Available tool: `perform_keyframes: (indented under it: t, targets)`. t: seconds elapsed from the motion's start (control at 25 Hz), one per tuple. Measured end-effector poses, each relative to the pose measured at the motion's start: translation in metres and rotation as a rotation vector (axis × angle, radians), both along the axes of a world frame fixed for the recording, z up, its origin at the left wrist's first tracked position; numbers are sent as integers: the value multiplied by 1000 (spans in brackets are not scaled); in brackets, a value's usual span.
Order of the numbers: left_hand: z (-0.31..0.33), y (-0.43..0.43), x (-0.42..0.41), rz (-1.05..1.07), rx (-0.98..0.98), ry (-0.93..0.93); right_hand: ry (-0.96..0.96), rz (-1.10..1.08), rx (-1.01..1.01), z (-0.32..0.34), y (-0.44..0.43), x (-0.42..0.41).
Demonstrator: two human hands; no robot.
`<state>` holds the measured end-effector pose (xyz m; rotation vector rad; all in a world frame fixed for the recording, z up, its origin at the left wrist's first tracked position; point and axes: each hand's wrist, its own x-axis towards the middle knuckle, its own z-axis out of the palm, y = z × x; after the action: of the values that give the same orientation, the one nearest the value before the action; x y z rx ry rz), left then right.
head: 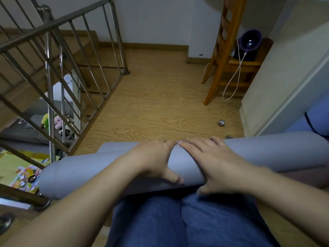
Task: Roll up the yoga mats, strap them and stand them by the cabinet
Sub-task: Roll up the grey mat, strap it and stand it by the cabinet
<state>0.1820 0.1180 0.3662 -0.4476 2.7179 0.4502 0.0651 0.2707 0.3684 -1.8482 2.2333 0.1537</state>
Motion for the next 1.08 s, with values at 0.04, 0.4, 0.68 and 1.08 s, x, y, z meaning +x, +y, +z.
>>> perform_keyframes:
  t: [0.04, 0.4, 0.68, 1.08]
  targets:
    - [2, -5, -5, 5, 37, -25, 71, 9, -69, -14, 1, 3]
    - [-4, 30, 13, -7, -444, 87, 82, 5, -178, -21, -6, -2]
    - [37, 42, 23, -79, -241, -30, -113, 63, 83, 36, 7, 5]
    - [47, 45, 7, -117, -337, -149, -521, -2, 395, 14, -28, -30]
